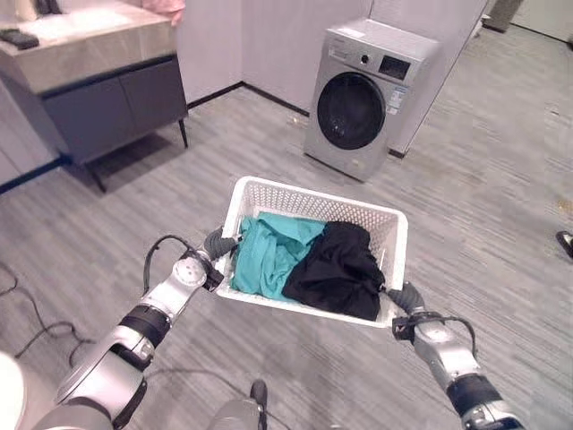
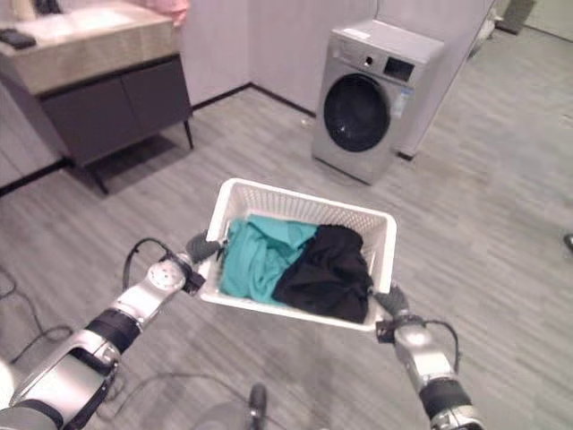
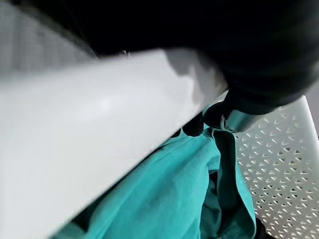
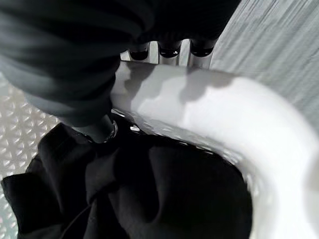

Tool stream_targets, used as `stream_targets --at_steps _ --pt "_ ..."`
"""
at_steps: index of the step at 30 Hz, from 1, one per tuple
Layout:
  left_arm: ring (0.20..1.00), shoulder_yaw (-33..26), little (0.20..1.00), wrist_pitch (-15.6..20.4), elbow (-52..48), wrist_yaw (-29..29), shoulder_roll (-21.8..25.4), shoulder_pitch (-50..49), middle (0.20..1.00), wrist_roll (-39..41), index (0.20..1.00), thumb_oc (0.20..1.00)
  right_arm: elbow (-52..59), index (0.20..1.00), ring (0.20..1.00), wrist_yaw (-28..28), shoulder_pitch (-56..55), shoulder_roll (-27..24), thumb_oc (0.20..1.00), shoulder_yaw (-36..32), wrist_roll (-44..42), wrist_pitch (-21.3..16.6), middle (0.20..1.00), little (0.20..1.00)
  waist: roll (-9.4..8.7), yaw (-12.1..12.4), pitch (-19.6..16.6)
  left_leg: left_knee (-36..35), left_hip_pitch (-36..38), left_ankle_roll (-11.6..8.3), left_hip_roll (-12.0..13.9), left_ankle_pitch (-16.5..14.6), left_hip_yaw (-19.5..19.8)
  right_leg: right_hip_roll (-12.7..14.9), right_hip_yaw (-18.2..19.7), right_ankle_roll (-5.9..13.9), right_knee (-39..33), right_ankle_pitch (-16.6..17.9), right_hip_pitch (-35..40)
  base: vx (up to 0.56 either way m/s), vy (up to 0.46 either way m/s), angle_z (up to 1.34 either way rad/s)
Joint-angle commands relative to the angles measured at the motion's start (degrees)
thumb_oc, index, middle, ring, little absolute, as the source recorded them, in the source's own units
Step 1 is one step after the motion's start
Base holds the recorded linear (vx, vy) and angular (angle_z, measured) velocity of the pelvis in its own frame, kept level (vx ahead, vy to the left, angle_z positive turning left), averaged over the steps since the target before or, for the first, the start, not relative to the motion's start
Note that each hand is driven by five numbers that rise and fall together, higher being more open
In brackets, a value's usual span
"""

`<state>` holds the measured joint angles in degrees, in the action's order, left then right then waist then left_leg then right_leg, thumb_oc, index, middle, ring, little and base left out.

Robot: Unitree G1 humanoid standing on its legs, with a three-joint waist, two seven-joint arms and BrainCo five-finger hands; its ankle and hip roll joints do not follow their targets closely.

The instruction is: Grab the laundry basket,head to the washer,open it,put in the laundry and shut it.

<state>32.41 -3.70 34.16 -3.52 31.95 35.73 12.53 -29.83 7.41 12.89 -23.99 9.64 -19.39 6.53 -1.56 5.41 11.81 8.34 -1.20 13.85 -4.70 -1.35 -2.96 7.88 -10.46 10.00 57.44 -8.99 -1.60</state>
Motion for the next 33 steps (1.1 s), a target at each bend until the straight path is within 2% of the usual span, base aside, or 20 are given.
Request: stream_targets --at_steps 1,2,6,7,8,10,14,15,19,20,21,22,23,24,26,27,28,30,31,33 --pt "0.2 -2.9 0.2 5.4 -1.6 -1.9 2.0 4.9 0.2 1.6 0.2 0.2 1.9 0.2 0.2 -2.5 3.7 -2.7 0.2 -2.9 -1.1 -5.8 0.2 0.2 4.21 -0.4 -4.5 -3.2 1.7 -6.61 4.2 0.8 -4.1 0.8 -5.2 0.34 -6.3 12.0 -0.9 0.33 0.059 -0.16" --pt "0.2 -2.8 0.2 5.4 -2.1 -1.5 2.2 5.0 0.2 1.1 0.2 0.2 1.9 0.2 0.2 -2.4 3.4 -3.5 0.2 -3.9 -1.1 -6.0 0.2 0.2 4.74 -1.7 -4.1 -3.5 4.0 -6.94 3.7 0.2 -2.8 -0.4 -5.7 -0.3 -9.7 10.2 -4.6 0.32 0.01 0.11" --pt "0.2 -2.5 0.2 5.5 -2.1 -0.6 2.6 5.3 0.2 0.1 0.2 0.2 1.7 0.2 0.2 -2.5 2.8 -5.0 0.2 -5.3 -1.2 -5.9 0.2 0.2 3.91 -3.1 -3.9 -3.2 7.2 -8.79 3.3 -2.7 -0.7 0.8 -6.2 -1.99 -29.4 7.2 -4.7 0.31 -0.076 0.63" --pt "0.2 -2.5 0.2 5.5 -2.1 -0.6 2.6 5.3 0.2 0.1 0.2 0.2 1.7 0.2 0.2 -2.5 2.8 -5.0 0.2 -5.3 -1.2 -5.9 0.2 0.2 3.97 -3.1 -4.0 -3.2 7.2 -8.8 3.4 -2.7 -0.7 0.7 -6.2 -2.01 -29.6 7.3 -4.7 0.33 -0.186 0.71" --pt "0.2 -2.7 0.2 5.6 -1.4 -0.9 2.2 5.9 0.2 -0.3 0.2 0.2 1.6 0.2 0.2 -2.4 2.3 -5.8 0.2 -6.0 -1.3 -6.0 0.2 0.2 3.22 -3.6 -4.2 -3.8 8.9 -9.95 3.0 -4.2 0.5 1.5 -3.4 -1.94 -40.7 7.7 -6.1 0.35 -0.194 0.36" --pt "0.2 -2.9 0.2 5.7 -0.6 -1.2 1.6 6.4 0.2 -1.2 0.2 0.2 1.6 0.2 0.2 -2.2 1.3 -6.8 0.2 -7.0 -1.3 -6.0 0.2 0.2 3.46 -4.5 -4.1 -4.2 11.1 -11.15 3.8 -6.1 1.5 3.0 -1.4 -0.4 -50.3 11.7 -7.1 0.44 -0.236 0.55" --pt "0.2 -2.9 0.2 6.2 0.5 -1.1 1.7 6.7 0.2 -3.0 0.2 0.2 1.5 0.2 0.2 -2.5 0.9 -7.2 0.2 -7.8 -0.9 -5.8 0.2 0.2 3.53 -5.5 -4.0 -3.5 14.4 -12.41 5.2 -8.8 2.6 6.1 -1.6 1.53 -57.0 15.8 -8.5 0.41 -0.24 0.53" --pt "0.2 -2.6 0.2 6.4 1.4 -0.9 1.9 7.2 0.2 -3.6 0.2 0.2 1.3 0.2 0.2 -3.1 1.0 -7.8 0.2 -7.6 -0.6 -5.6 0.2 0.2 2.68 -5.8 -5.2 -3.6 16.4 -13.27 5.8 -9.9 2.9 5.9 -1.8 1.79 -57.8 16.4 -7.1 0.41 -0.253 0.53" --pt "0.2 -2.6 0.2 6.9 1.3 -0.7 1.8 7.3 0.2 -3.4 0.2 0.2 1.3 0.2 0.2 -3.2 1.0 -8.4 0.2 -7.7 -0.7 -5.7 0.2 0.2 2.53 -6.2 -6.6 -3.3 18.3 -14.31 7.4 -9.9 3.0 5.0 -1.6 1.62 -57.1 17.4 -5.8 0.35 -0.236 0.22" --pt "0.2 -2.6 0.2 7.0 1.8 -1.0 1.3 6.5 0.2 -2.7 0.2 0.2 1.3 0.2 0.2 -3.1 0.8 -9.0 0.2 -7.4 -0.9 -6.0 0.2 0.2 2.61 -7.2 -7.4 -0.2 18.7 -15.6 10.1 -7.5 4.7 2.0 0.0 0.16 -53.4 15.7 -5.9 0.4 -0.35 -0.05" --pt "0.2 -2.9 0.2 7.0 1.4 -0.9 1.3 5.7 0.2 -2.2 0.2 0.2 1.3 0.2 0.2 -3.1 0.6 -9.0 0.2 -7.3 -1.0 -6.1 0.2 0.2 2.76 -7.5 -7.7 1.8 18.3 -16.1 11.5 -5.6 5.0 0.6 0.3 -0.77 -52.3 14.5 -5.8 0.39 -0.348 0.06" --pt "0.2 -2.9 0.2 7.0 1.4 -0.9 1.3 5.7 0.2 -2.2 0.2 0.2 1.3 0.2 0.2 -3.1 0.6 -9.0 0.2 -7.3 -1.0 -6.1 0.2 0.2 2.78 -7.5 -7.7 1.8 18.3 -16.11 11.5 -5.7 5.0 0.6 0.3 -0.78 -52.3 14.5 -5.8 0.33 -0.357 0.22" --pt "0.2 -3.0 0.2 7.0 1.1 -0.8 1.2 5.0 0.2 -1.9 0.2 0.2 0.5 0.2 0.2 -2.9 0.9 -9.0 0.2 -6.5 -1.9 -6.5 0.2 0.2 2.79 -7.3 -8.3 9.6 15.5 -16.61 14.4 0.7 4.7 -1.9 -0.2 -2.99 -52.5 12.6 -3.8 0.32 -0.391 0.15" --pt "0.2 -3.0 0.2 6.7 0.8 -0.7 1.3 4.9 0.2 -1.2 0.2 0.2 0.1 0.2 0.2 -2.6 1.3 -9.4 0.2 -6.2 -2.2 -6.5 0.2 0.2 2.19 -6.9 -8.0 15.9 12.6 -16.02 15.5 4.6 4.6 -2.8 0.1 -4.44 -53.0 11.3 -2.1 0.4 -0.555 -0.23" --pt "0.2 -3.3 0.2 6.4 -0.2 -0.4 1.8 5.0 0.2 0.0 0.2 0.2 -0.2 0.2 0.2 -2.1 1.5 -9.9 0.2 -6.2 -2.8 -6.4 0.2 0.2 1.09 -6.5 -7.2 30.4 5.2 -14.88 17.7 9.0 5.2 -5.0 0.4 -7.74 -54.4 9.9 0.8 0.2 -0.389 -0.38" --pt "0.2 -3.3 0.2 6.4 -0.2 -0.4 1.8 5.0 0.2 0.0 0.2 0.2 -0.2 0.2 0.2 -2.1 1.5 -9.9 0.2 -6.2 -2.8 -6.4 0.2 0.2 1.18 -6.5 -7.2 30.6 4.9 -14.91 17.8 8.9 5.4 -5.1 0.3 -7.76 -54.4 9.9 0.8 0.18 -0.423 0.04" --pt "0.2 -3.2 0.2 5.8 -1.0 -0.5 1.8 5.7 0.2 1.0 0.2 0.2 0.7 0.2 0.2 -1.5 1.2 -10.1 0.2 -6.4 -3.2 -6.3 0.2 0.2 0.49 -5.5 -5.0 42.4 -1.7 -14.17 18.8 9.4 5.6 -6.7 0.1 -9.93 -55.6 8.7 3.5 0.22 -0.365 0.2" --pt "0.2 -2.9 0.2 5.7 -1.2 -1.0 1.3 7.3 0.2 1.8 0.2 0.2 1.5 0.2 0.2 -0.8 1.1 -9.9 0.2 -6.7 -3.9 -6.3 0.2 0.2 0.18 -5.1 -3.2 44.7 -7.0 -14.54 21.2 9.5 3.4 -7.9 -0.9 -10.87 -57.4 7.8 6.5 0.2 -0.352 0.09" --pt "0.2 -2.5 0.2 5.4 -1.4 -1.2 1.2 7.9 0.2 2.2 0.2 0.2 2.2 0.2 0.2 -0.6 0.8 -10.0 0.2 -6.7 -3.8 -6.0 0.2 0.2 0.25 -4.5 -2.6 44.4 -9.8 -14.6 20.4 8.2 2.2 -7.9 -1.1 -11.07 -57.7 7.2 7.5 0.13 -0.116 -0.08" --pt "0.2 -2.3 0.2 5.5 -1.5 -1.3 0.7 8.6 0.2 2.0 0.2 0.2 3.6 0.2 0.2 -0.8 -0.5 -10.0 0.2 -7.2 -3.4 -5.8 0.2 0.2 0.37 -3.6 -2.3 39.5 -13.1 -15.3 16.2 5.9 1.1 -7.9 -0.9 -10.17 -58.6 6.7 9.2 0.23 0.01 0.02"
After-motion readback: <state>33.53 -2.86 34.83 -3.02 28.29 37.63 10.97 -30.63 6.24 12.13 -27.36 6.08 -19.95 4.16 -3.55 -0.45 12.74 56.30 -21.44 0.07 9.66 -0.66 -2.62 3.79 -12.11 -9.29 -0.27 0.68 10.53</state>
